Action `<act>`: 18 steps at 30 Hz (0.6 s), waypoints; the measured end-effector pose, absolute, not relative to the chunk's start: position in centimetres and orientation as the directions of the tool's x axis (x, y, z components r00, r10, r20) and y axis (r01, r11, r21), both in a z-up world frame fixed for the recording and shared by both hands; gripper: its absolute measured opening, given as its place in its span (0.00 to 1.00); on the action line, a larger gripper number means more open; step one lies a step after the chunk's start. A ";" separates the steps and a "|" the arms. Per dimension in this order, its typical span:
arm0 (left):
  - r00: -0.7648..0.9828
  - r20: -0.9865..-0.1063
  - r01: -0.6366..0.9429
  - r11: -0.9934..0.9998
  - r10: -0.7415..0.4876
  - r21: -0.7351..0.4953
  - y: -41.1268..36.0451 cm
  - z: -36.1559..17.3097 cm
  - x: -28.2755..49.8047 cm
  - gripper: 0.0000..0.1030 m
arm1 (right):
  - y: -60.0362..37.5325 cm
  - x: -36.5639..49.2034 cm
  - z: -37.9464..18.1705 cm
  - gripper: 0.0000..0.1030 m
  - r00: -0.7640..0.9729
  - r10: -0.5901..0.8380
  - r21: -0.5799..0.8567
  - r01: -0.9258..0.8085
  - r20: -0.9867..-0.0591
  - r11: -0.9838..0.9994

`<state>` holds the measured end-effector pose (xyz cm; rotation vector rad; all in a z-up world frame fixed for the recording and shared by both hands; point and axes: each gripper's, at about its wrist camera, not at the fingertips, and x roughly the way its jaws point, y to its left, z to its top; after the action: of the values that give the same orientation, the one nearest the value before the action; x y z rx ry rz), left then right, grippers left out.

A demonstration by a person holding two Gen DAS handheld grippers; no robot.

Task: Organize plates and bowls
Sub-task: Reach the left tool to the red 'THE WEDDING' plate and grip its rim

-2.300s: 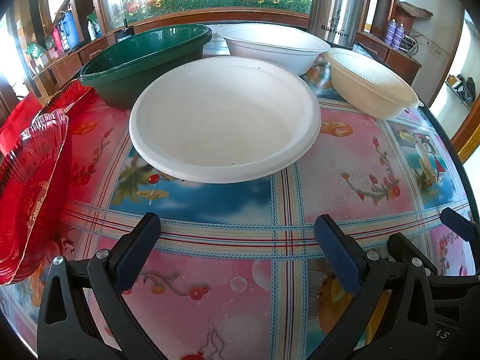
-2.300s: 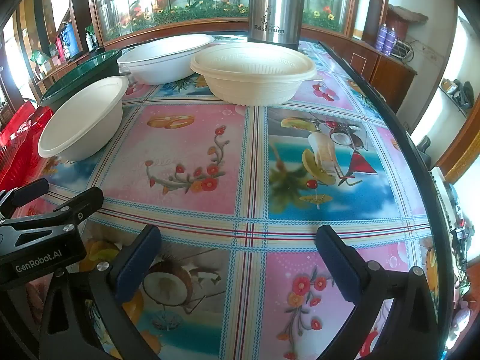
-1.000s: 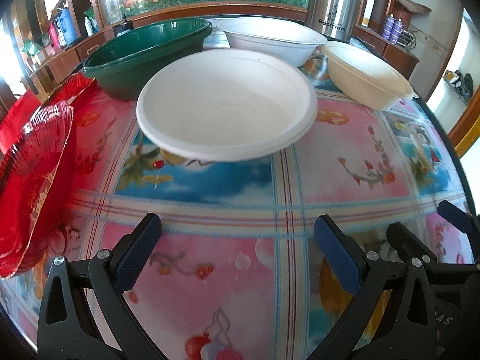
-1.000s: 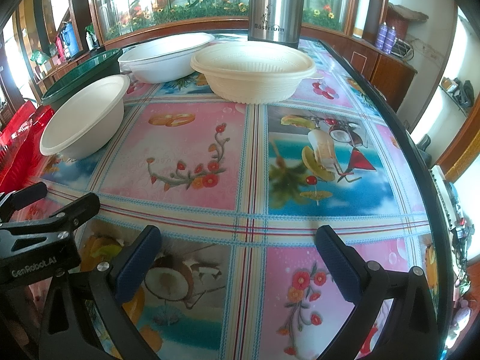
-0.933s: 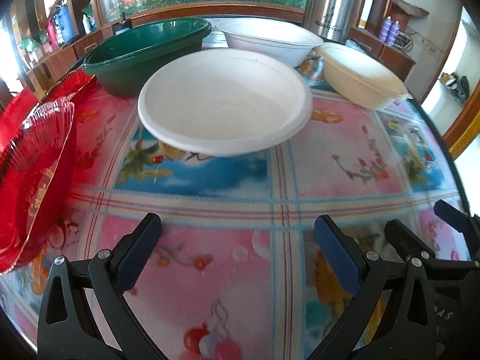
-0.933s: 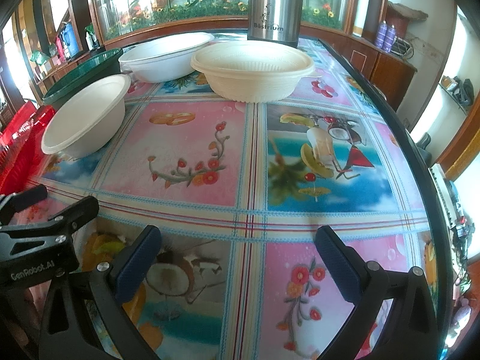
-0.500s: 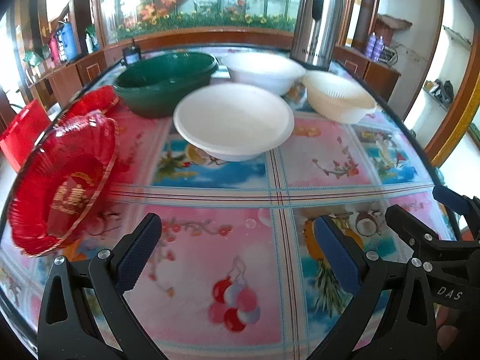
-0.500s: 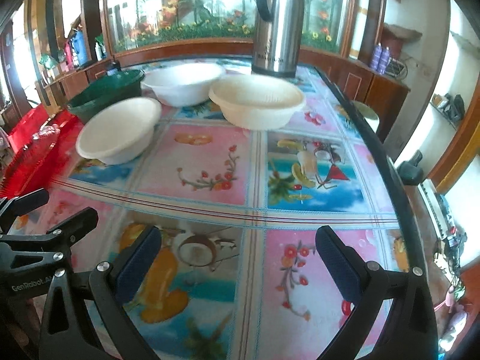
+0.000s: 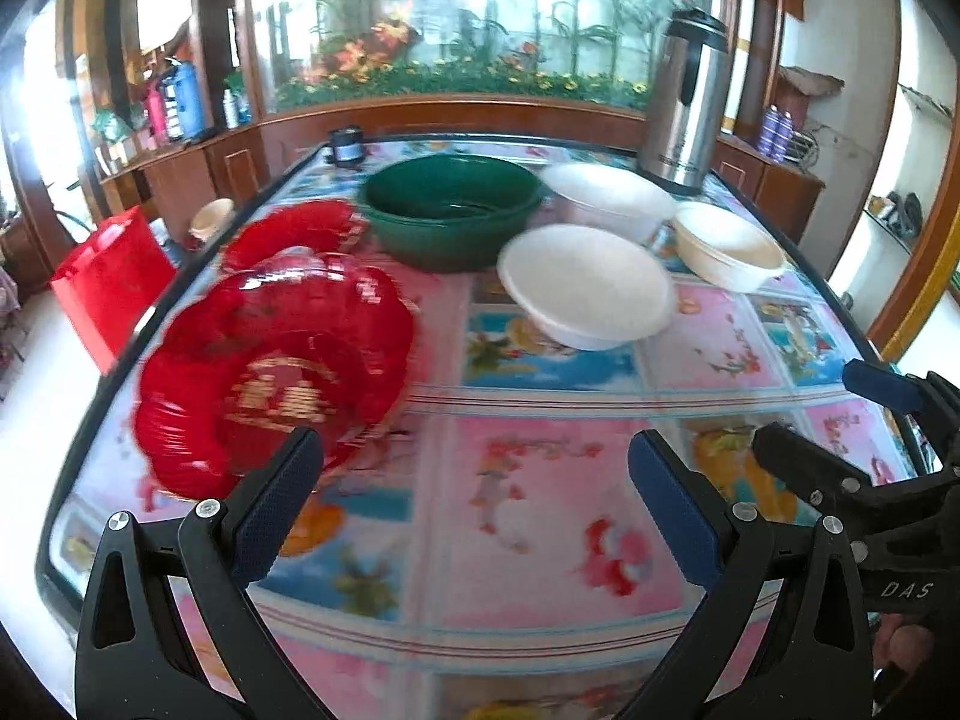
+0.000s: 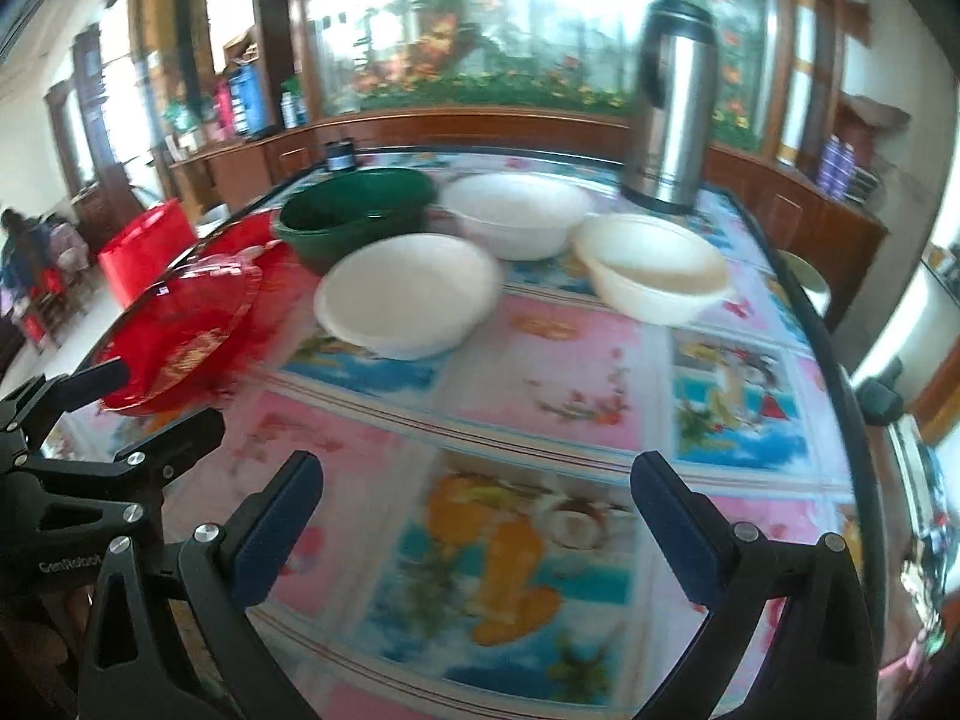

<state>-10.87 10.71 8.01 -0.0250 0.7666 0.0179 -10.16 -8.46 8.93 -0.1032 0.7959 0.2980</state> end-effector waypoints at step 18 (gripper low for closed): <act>0.687 -0.687 -0.310 0.950 0.238 0.018 24.8 8.9 -10.7 1.00 | 5.4 -5.8 9.4 0.93 0.548 0.360 0.000 -0.549 -0.755 0.836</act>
<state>-10.72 24.82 8.92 -0.1021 0.7543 0.3073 -5.78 5.35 9.43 -0.2483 0.8302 0.5449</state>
